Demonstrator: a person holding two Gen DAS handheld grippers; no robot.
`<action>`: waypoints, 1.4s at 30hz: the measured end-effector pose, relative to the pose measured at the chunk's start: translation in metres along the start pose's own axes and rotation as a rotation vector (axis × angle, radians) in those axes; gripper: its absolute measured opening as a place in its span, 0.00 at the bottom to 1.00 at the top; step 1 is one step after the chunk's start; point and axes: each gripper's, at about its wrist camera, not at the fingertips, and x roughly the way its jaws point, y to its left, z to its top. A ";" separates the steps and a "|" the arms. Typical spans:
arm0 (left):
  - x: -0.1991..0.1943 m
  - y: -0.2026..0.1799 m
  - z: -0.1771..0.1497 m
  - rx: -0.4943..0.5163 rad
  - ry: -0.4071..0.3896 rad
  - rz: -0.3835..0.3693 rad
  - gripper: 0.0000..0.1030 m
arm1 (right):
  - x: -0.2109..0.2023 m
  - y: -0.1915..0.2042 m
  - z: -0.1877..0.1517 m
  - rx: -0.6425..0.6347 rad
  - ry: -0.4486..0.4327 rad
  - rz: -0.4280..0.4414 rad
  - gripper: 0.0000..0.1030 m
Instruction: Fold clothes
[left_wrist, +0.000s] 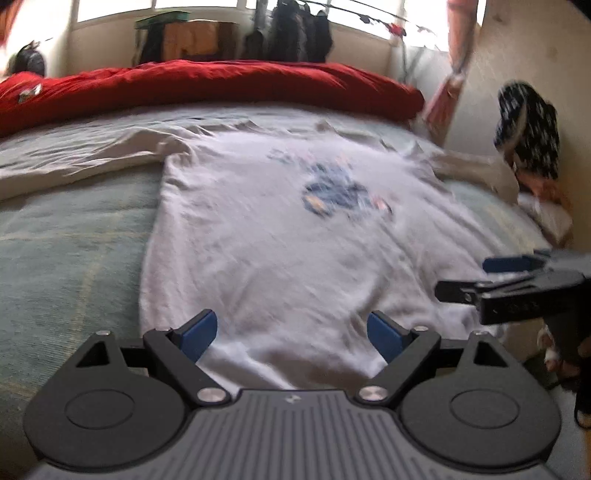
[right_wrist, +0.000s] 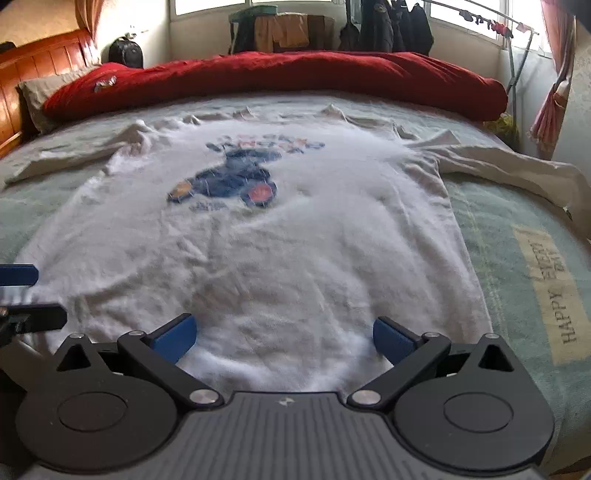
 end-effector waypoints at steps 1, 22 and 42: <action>0.002 0.002 0.005 -0.007 -0.011 -0.001 0.86 | -0.003 -0.002 0.003 0.004 -0.019 0.015 1.00; 0.038 0.148 0.139 -0.451 -0.062 0.083 0.75 | 0.091 0.053 0.200 -0.081 0.164 0.459 1.00; -0.028 0.439 0.111 -0.962 -0.054 0.290 0.57 | 0.122 0.293 0.312 -0.194 0.566 0.550 1.00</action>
